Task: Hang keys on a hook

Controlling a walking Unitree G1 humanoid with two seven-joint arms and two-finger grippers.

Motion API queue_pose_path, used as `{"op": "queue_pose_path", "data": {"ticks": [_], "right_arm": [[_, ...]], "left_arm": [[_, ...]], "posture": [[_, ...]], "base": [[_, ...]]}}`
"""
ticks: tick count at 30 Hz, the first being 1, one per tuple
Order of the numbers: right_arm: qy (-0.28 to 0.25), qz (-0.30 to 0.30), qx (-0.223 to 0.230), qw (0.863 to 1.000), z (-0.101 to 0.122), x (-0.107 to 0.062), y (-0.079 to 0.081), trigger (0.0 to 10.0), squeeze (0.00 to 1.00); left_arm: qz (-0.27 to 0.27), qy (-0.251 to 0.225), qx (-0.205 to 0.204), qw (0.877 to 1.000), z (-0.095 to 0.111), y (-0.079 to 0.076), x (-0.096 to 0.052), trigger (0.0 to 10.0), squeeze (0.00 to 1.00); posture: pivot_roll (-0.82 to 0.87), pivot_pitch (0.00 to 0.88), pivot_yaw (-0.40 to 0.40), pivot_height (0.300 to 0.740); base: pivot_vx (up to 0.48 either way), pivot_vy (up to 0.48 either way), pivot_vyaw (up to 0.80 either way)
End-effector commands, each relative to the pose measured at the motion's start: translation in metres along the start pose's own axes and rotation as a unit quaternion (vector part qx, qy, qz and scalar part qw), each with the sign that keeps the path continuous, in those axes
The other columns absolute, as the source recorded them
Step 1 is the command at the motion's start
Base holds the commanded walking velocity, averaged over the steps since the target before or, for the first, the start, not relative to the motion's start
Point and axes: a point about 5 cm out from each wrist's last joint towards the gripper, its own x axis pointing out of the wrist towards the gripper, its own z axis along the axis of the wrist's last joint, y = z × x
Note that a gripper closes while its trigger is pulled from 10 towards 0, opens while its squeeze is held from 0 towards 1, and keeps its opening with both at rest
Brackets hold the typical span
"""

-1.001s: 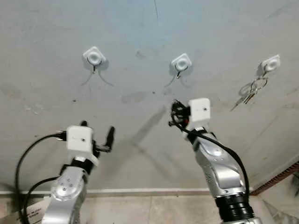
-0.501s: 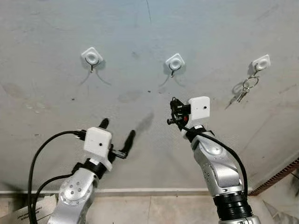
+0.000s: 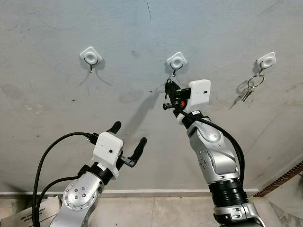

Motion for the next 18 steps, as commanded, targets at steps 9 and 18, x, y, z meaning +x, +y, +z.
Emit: {"op": "queue_pose_path", "data": {"ticks": [9,18], "right_arm": [[-0.020,-0.009,0.004,1.000,0.010,0.001,-0.011,10.0,0.00],[-0.004,0.024,0.024,0.999,0.011,-0.005,-0.018,10.0,0.00]], "left_arm": [[-0.011,-0.044,0.064,0.997,0.018,0.001,0.003,10.0,0.00],[-0.006,-0.043,0.047,0.998,0.017,0.002,0.006,10.0,0.00]], "posture": [[0.22,0.013,-0.014,0.740],[0.22,0.011,-0.012,0.740]], "base": [[0.000,0.000,0.00],[0.000,0.000,0.00]]}}
